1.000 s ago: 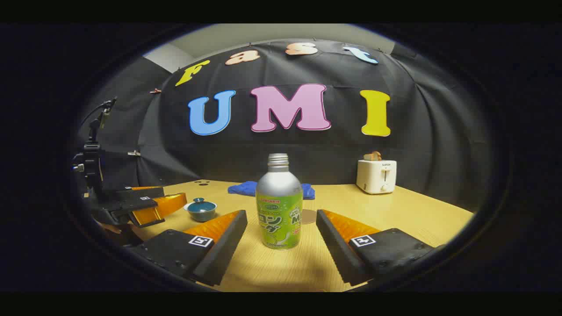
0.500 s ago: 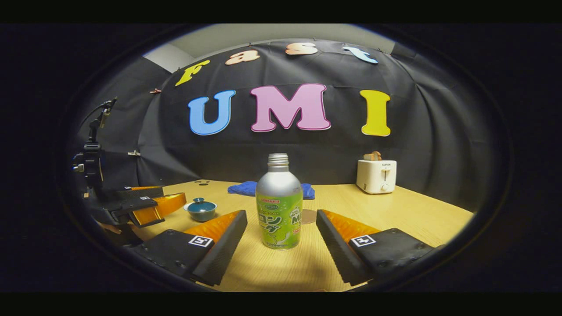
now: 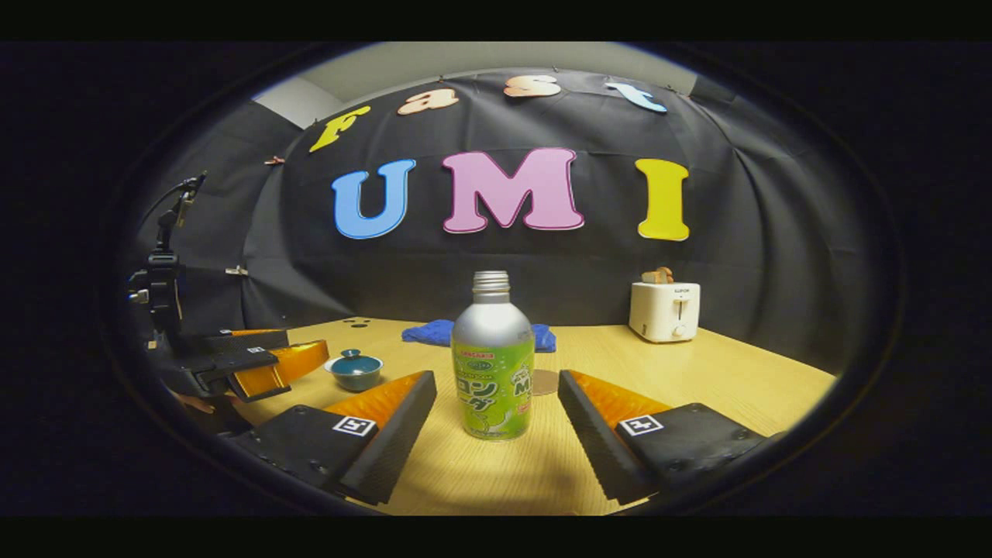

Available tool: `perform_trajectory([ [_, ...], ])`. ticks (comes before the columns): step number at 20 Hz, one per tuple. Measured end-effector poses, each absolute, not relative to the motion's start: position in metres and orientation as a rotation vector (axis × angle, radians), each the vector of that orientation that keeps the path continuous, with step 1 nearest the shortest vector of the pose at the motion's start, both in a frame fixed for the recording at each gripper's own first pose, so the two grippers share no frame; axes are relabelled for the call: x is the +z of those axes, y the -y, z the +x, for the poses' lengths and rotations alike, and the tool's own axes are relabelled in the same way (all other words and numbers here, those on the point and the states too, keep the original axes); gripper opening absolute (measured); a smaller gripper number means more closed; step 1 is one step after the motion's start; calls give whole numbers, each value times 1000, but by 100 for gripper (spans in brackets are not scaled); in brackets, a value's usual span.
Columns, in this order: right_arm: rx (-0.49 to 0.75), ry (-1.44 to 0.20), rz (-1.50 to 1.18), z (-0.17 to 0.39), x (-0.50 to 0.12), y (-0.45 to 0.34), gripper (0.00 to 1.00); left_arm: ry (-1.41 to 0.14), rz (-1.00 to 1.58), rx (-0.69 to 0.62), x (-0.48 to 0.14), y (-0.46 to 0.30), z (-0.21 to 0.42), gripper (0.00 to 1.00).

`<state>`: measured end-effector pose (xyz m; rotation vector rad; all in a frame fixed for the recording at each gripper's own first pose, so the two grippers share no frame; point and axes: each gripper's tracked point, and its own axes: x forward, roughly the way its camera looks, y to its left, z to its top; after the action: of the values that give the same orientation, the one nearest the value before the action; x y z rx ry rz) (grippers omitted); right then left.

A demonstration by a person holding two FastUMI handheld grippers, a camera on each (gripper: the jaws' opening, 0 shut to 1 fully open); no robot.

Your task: Open the teacup lid with one hand, grasp the water bottle and pour water into the teacup with the other hand; after pouring, place the water bottle on the coaster and then close the teacup lid.

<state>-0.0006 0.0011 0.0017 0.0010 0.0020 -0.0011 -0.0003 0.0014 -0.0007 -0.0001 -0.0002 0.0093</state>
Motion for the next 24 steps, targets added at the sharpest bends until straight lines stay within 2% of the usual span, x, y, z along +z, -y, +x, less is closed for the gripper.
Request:
perform_trajectory([
  [9, -2, -3, 2, 0, 1, 0, 98, 2, 2, -43, 0, 1, 12, 97],
  [15, -15, -3, 1, -1, 1, 3, 98, -19, 10, -98, -4, 4, 45, 97],
  [22, 6, -3, 1, -1, 1, -1, 98, -117, 121, -165, -18, 25, 72, 96],
  [24, 6, -3, 1, -1, 1, -1, 98, -141, 143, -173, -22, 28, 78, 93],
])
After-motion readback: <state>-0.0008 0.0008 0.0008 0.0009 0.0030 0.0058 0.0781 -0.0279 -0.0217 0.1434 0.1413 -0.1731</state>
